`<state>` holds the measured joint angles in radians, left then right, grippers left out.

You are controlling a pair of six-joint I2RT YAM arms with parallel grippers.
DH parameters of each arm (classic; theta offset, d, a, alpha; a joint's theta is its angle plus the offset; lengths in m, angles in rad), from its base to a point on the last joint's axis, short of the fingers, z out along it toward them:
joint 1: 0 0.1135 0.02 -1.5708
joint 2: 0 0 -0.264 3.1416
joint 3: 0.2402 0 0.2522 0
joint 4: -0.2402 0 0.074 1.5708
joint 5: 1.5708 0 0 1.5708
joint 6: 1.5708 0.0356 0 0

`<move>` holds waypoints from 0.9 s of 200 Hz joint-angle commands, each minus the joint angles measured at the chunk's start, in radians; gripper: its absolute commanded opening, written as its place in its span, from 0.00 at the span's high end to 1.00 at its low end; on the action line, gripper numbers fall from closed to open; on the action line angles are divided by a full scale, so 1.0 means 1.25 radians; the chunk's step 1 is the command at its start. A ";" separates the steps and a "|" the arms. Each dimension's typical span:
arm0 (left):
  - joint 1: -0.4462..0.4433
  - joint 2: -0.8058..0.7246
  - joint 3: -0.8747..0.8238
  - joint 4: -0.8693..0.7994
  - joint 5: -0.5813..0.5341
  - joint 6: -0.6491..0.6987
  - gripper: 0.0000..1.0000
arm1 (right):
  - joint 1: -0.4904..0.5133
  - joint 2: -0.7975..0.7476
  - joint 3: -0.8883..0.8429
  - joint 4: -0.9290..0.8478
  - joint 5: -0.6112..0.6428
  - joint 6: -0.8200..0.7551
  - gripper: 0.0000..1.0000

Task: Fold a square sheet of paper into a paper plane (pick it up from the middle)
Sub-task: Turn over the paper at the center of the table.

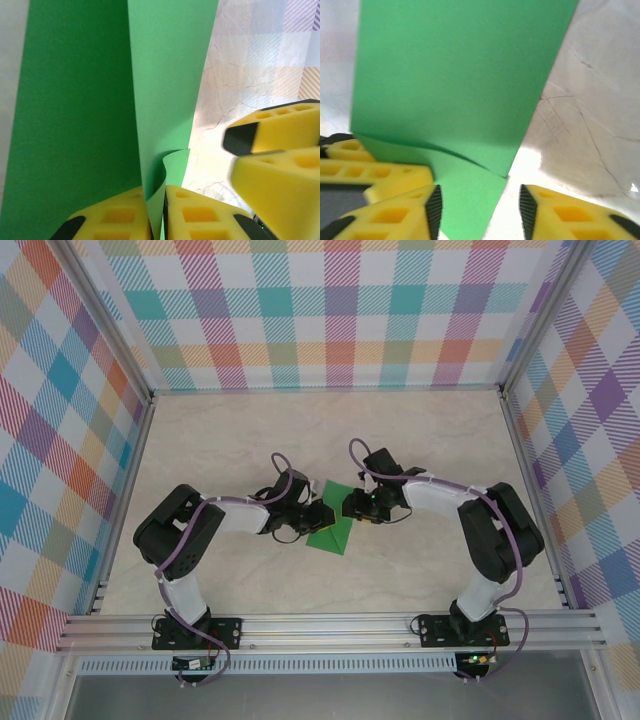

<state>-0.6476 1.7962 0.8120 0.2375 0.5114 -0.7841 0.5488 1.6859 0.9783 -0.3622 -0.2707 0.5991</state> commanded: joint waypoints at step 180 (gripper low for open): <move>-0.087 -0.034 0.571 -1.135 -0.940 0.293 0.98 | -0.020 -0.332 -0.006 -0.222 0.378 0.043 0.00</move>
<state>-0.7074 1.6428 1.4681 -0.9726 -0.3515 -0.4213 0.5297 1.2888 0.9871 -0.5888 0.1467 0.6289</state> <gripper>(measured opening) 0.040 0.997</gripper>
